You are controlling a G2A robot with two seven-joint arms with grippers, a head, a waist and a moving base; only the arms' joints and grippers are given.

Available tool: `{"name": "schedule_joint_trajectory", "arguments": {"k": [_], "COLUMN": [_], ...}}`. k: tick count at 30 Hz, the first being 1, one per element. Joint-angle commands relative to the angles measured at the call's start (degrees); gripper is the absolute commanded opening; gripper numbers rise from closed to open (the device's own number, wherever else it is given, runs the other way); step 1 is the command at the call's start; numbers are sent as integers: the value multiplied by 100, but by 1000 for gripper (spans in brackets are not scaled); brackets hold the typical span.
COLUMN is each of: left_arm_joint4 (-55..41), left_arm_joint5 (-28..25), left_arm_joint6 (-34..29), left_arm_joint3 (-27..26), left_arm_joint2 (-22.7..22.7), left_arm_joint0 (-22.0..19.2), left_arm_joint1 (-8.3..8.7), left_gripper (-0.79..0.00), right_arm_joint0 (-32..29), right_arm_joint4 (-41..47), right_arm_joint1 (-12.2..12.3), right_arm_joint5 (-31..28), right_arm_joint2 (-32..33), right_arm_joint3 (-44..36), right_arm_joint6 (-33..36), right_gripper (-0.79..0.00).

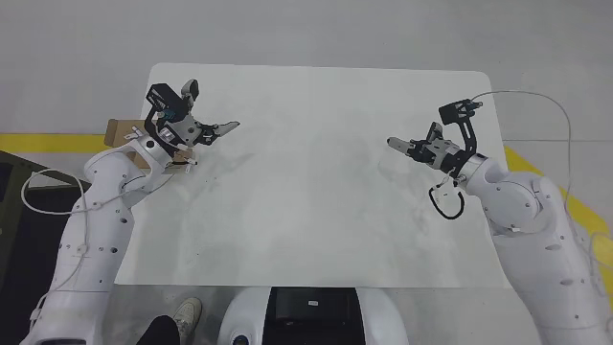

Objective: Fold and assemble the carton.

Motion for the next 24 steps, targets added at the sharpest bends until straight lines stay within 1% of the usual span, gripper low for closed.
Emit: {"name": "schedule_joint_trajectory", "arguments": {"k": [1,18,22,24], "left_arm_joint4": [0,0,-188,-348], "left_arm_joint5": [0,0,275,304], "left_arm_joint6": [0,0,-141,-213], "left_arm_joint3": [0,0,-55,-46], "left_arm_joint2": [0,0,-62,-155], "left_arm_joint0": [0,0,8,7], "left_arm_joint1": [0,0,-9,-1], "left_gripper": [0,0,0,0], "right_arm_joint0": [0,0,0,0], "right_arm_joint4": [0,0,0,0], "right_arm_joint1": [0,0,0,0], "right_arm_joint5": [0,0,0,0], "right_arm_joint2": [0,0,0,0], "right_arm_joint3": [0,0,0,0], "right_arm_joint6": [0,0,0,0], "right_gripper": [0,-1,0,0]}}
